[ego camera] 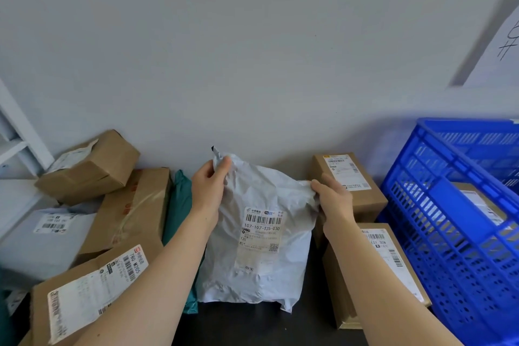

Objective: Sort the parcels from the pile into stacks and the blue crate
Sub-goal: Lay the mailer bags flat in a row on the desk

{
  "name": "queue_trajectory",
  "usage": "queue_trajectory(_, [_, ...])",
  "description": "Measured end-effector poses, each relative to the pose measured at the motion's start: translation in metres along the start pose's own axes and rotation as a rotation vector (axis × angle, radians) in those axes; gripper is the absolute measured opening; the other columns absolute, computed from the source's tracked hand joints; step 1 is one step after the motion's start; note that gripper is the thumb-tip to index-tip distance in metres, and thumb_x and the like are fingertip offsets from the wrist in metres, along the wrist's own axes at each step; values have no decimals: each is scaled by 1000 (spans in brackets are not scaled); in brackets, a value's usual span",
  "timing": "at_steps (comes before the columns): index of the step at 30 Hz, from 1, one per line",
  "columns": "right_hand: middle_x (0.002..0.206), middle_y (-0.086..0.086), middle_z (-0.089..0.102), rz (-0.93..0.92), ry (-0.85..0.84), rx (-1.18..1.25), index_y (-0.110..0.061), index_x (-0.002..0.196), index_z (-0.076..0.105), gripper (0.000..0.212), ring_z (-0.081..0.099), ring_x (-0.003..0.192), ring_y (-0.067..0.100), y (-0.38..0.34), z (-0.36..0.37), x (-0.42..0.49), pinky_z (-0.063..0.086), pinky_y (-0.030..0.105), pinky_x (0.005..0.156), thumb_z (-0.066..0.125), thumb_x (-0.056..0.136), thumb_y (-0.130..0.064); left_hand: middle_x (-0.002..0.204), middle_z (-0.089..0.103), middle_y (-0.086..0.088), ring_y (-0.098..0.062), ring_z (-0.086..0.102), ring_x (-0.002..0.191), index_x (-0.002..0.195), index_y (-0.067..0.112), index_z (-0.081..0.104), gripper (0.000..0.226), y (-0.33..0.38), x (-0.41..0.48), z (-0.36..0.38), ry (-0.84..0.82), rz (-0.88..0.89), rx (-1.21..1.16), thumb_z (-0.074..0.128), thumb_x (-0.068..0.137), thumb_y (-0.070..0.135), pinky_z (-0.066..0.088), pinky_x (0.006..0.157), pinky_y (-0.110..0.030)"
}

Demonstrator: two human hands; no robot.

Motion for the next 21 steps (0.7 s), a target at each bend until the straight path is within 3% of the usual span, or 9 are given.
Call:
queue_trajectory(1, [68, -3, 60, -37, 3, -5, -14, 136, 52, 43, 56, 77, 14, -6, 0, 0, 47, 25, 75, 58, 94, -8, 52, 35, 9, -6, 32, 52, 59, 17, 39, 42, -3, 2, -2, 24, -24, -43, 63, 91, 28, 27, 51, -19])
queue_trajectory(3, [76, -7, 70, -87, -31, 51, -12, 141, 45, 43, 62, 103, 16, -14, 5, -1, 46, 28, 92, 50, 99, -12, 58, 43, 4, -13, 41, 58, 61, 17, 45, 37, -10, 3, -7, 78, -118, -185, 64, 91, 24, 34, 57, -26])
queue_trajectory(5, [88, 2, 75, -29, -56, 215, -15, 141, 43, 41, 64, 107, 22, -11, 9, 0, 49, 34, 96, 46, 101, -22, 71, 57, -1, -18, 55, 66, 73, 15, 57, 22, -16, 4, -11, 121, -207, -286, 63, 92, 23, 47, 65, -31])
queue_trajectory(7, [89, 6, 75, 62, -14, 328, -15, 131, 52, 37, 69, 96, 24, -5, 5, 2, 53, 38, 93, 49, 99, -34, 78, 63, -4, -19, 60, 70, 80, 14, 61, 16, -21, 7, -16, 136, -252, -327, 61, 94, 23, 51, 70, -33])
queue_trajectory(9, [89, 8, 75, 95, -5, 285, -8, 112, 66, 38, 70, 90, 24, 1, 2, 2, 55, 36, 88, 50, 97, -39, 82, 64, -4, -19, 62, 72, 82, 14, 61, 15, -26, 11, -20, 148, -286, -355, 61, 94, 24, 51, 72, -34])
queue_trajectory(13, [82, 10, 74, -46, -63, 77, -8, 83, 74, 18, 69, 87, 27, -1, 16, -7, 55, 37, 84, 60, 89, -17, 84, 64, -3, -19, 61, 73, 80, 15, 58, 17, -35, 15, -26, 188, -354, -414, 57, 96, 23, 51, 79, -36])
queue_trajectory(16, [65, 2, 62, -183, -81, -70, -13, 65, 68, 24, 58, 72, 18, -16, 30, -14, 49, 33, 71, 66, 87, -24, 75, 67, -1, -20, 61, 74, 81, 15, 59, 18, -37, 13, -26, 193, -401, -458, 56, 96, 24, 51, 73, -36])
queue_trajectory(18, [60, 1, 57, -186, -53, -82, -10, 65, 64, 27, 53, 63, 15, -25, 32, -15, 46, 26, 63, 65, 87, -24, 81, 66, -2, -20, 61, 73, 84, 15, 60, 17, -38, 13, -30, 195, -410, -453, 56, 96, 27, 49, 65, -34])
queue_trajectory(21, [60, 8, 51, -199, -27, -44, 0, 73, 62, 17, 46, 58, 17, -36, 33, -16, 41, 21, 52, 59, 86, -10, 91, 66, -3, -20, 63, 77, 94, 14, 62, 17, -39, 19, -39, 214, -395, -409, 59, 94, 31, 50, 66, -34])
Point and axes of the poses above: each hand's wrist, its own x-axis towards the middle knuckle, its own z-axis out of the palm, y = z × x, the point moved 9 cm from there along x, towards the middle knuckle
